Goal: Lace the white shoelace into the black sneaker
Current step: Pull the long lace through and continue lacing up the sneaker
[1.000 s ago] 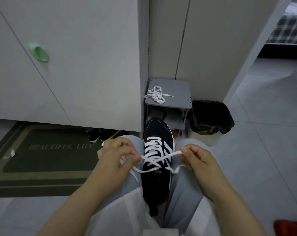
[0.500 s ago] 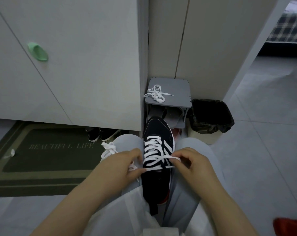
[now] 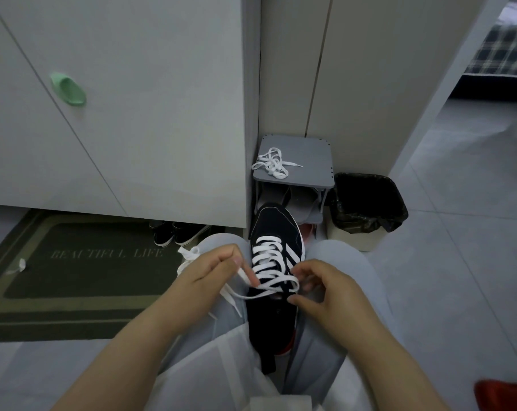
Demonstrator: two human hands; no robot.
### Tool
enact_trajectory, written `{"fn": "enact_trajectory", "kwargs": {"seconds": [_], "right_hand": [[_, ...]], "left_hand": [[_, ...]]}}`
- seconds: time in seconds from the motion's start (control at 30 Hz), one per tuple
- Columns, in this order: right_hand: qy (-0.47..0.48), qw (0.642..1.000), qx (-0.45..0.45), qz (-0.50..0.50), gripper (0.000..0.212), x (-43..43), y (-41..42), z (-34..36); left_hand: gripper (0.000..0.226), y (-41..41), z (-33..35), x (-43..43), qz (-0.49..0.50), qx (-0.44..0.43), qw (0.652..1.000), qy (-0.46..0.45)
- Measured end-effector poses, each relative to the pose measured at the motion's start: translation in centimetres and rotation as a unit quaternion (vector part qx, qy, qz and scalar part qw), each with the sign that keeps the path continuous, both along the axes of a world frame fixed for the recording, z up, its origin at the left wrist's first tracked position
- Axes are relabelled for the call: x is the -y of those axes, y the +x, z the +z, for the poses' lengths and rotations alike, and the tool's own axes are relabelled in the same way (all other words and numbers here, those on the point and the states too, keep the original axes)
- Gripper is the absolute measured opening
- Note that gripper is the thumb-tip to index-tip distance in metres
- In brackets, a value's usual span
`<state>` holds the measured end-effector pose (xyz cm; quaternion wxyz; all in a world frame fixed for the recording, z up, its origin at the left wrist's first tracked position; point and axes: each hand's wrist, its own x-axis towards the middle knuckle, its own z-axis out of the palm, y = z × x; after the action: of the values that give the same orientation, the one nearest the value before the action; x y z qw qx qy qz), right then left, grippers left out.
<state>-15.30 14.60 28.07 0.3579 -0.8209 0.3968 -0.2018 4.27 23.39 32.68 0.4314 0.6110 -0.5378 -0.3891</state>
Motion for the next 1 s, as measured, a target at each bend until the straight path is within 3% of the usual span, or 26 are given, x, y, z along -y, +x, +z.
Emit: {"fn": "enact_trajectory", "kwargs": {"seconds": [0.2, 0.37, 0.43, 0.5, 0.6, 0.7, 0.77, 0.87, 1.0], "right_hand": [[-0.034, 0.999, -0.020, 0.038, 0.046, -0.3, 0.8, -0.2], [-0.018, 0.999, -0.020, 0.029, 0.040, -0.3, 0.9, -0.5], [-0.032, 0.999, -0.021, 0.029, 0.038, -0.3, 0.9, -0.5], [-0.058, 0.996, -0.026, 0.054, 0.035, -0.4, 1.0, -0.7], [-0.098, 0.991, -0.035, 0.085, 0.026, -0.7, 1.2, -1.2], [-0.130, 0.987, -0.044, 0.081, 0.021, -0.7, 1.2, -1.4], [-0.141, 0.985, -0.051, 0.087, 0.021, -0.7, 1.1, -1.5], [-0.134, 0.987, -0.046, 0.079, 0.021, -0.7, 1.2, -1.6], [-0.054, 0.996, 0.057, 0.037, 0.018, -1.2, 1.6, -0.4]], "left_hand": [[0.031, -0.1, -0.6, -0.1, -0.056, 0.079, 0.994, 0.055], [0.042, 0.5, -0.6, 0.2, -0.112, 0.194, 0.969, 0.107], [0.031, 0.4, -0.9, 0.3, -0.103, 0.279, 0.948, 0.114], [0.006, 0.2, -1.1, 0.4, -0.082, 0.365, 0.920, 0.113], [0.019, 0.2, -1.8, 1.2, -0.071, 0.488, 0.865, 0.088], [0.021, 0.4, -2.0, 2.0, -0.090, 0.557, 0.822, 0.073], [0.019, 0.8, -1.7, 2.3, -0.096, 0.553, 0.825, 0.061], [0.012, 1.6, -0.3, 2.4, -0.091, 0.485, 0.868, 0.057], [0.012, 2.5, 2.3, 2.0, -0.071, 0.307, 0.944, 0.098]]}}
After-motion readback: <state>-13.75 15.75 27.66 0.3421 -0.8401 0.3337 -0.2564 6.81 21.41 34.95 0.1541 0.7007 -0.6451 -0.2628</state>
